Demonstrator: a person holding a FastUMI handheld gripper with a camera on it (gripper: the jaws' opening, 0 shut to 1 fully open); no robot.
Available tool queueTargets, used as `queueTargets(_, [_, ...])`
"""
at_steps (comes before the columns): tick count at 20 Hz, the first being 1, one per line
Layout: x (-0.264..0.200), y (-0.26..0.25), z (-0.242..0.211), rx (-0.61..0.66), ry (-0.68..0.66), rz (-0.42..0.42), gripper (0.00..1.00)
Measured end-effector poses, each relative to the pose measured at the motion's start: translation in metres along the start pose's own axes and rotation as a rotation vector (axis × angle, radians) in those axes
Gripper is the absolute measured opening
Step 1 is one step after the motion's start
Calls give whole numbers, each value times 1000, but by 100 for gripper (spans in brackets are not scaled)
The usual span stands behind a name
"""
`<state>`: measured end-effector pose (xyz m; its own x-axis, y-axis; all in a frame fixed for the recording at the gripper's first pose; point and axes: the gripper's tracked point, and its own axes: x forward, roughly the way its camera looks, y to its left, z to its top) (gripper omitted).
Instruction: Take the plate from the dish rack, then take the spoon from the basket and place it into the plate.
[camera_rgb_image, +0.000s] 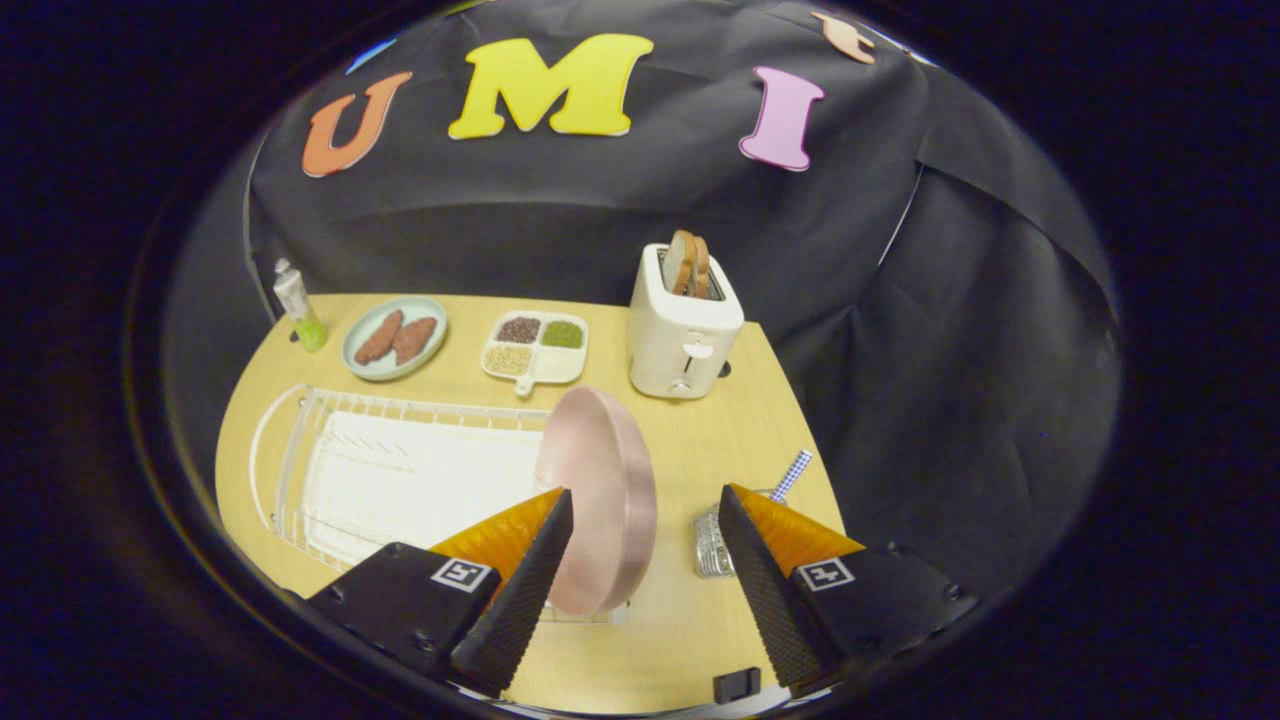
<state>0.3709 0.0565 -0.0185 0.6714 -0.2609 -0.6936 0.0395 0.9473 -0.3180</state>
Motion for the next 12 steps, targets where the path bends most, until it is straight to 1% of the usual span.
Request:
queueTargets(1, [6,-3,0,-30,56,-31,95])
queueTargets(2, [11,-4,-1,-56,111,-37,91])
queueTargets(3, [14,-2,2,-67,151,-22,87])
queueTargets(5, [17,12,9,-64,206,55,78])
queueTargets(7, [24,15,11,-35,259,97,69])
queueTargets(9, [32,21,3,-51,316,143,60])
queueTargets(10, [34,26,-1,-60,333,182,50])
queueTargets(12, [38,37,-7,-41,358,250,46])
